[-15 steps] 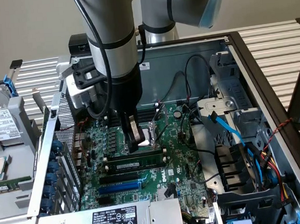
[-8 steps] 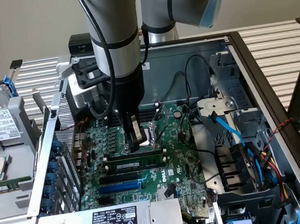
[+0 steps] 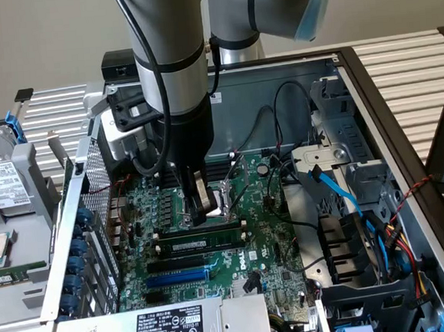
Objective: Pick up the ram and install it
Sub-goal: 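Press down the ram until it locks into place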
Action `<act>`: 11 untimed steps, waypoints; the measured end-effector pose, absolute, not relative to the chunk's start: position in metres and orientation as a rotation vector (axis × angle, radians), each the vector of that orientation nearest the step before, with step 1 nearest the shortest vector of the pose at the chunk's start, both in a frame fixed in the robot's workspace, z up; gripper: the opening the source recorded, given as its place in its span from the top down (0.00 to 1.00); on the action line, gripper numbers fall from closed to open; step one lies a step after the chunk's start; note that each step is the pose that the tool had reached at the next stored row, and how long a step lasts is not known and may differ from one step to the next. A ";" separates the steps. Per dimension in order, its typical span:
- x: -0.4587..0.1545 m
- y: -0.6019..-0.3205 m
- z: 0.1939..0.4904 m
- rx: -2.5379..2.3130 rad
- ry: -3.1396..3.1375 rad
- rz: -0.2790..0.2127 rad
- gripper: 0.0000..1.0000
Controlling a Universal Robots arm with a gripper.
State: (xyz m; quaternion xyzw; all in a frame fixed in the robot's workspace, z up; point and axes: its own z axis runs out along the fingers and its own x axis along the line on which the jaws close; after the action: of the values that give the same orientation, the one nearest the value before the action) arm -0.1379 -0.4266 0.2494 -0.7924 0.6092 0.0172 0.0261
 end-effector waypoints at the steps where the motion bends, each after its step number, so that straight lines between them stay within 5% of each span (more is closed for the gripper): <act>1: -0.138 -0.427 0.249 -2.449 1.883 0.053 0.89; 11: -0.138 -0.427 0.249 -2.333 2.022 0.049 0.89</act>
State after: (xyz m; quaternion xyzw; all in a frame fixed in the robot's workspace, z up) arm -0.1378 -0.4267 0.2494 -0.7553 0.6546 0.0157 0.0272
